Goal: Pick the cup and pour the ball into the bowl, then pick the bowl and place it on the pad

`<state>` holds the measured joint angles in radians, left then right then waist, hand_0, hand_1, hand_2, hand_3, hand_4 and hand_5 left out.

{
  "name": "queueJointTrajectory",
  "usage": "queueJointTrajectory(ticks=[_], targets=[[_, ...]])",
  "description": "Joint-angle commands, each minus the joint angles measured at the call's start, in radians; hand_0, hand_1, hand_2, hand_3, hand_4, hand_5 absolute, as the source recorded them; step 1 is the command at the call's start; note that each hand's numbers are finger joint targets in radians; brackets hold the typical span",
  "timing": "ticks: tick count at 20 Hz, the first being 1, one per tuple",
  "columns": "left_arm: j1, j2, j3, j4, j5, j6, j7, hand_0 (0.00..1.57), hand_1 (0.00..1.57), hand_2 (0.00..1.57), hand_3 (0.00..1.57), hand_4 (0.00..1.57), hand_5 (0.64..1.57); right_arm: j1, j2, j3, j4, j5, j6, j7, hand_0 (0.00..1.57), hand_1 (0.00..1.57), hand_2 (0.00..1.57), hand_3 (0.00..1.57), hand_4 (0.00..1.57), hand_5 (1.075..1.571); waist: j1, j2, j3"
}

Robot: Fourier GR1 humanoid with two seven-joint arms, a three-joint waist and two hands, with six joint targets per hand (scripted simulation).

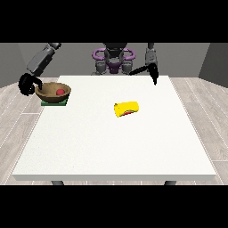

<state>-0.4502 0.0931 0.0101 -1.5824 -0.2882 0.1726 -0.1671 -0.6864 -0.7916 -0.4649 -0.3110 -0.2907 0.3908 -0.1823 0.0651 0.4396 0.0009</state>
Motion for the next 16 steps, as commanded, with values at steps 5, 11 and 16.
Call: queueJointTrajectory(ticks=[5,11,16], targets=[[0.009,-0.004,-0.016,-0.121,-0.009,0.004,0.053,0.0,0.0,0.0,0.0,0.0,1.565,0.019,-0.038,0.056,0.023,0.073,0.01,-0.025,1.57,1.57,1.57,1.32,0.65,1.552,0.002,0.064,0.0016],[-0.011,0.035,0.044,-0.112,0.027,-0.013,0.034,0.0,0.0,0.0,0.0,0.0,1.565,0.003,-0.13,0.053,0.003,0.099,-0.107,-0.025,0.18,0.18,0.47,0.43,0.0,1.489,-0.012,0.089,0.0003],[0.051,0.022,0.004,-0.186,0.013,-0.026,0.082,0.0,0.0,0.0,0.0,0.0,1.566,-0.014,-0.116,0.05,0.022,0.1,-0.122,-0.013,0.0,0.0,0.37,0.21,0.0,1.481,-0.017,0.053,0.0006]])
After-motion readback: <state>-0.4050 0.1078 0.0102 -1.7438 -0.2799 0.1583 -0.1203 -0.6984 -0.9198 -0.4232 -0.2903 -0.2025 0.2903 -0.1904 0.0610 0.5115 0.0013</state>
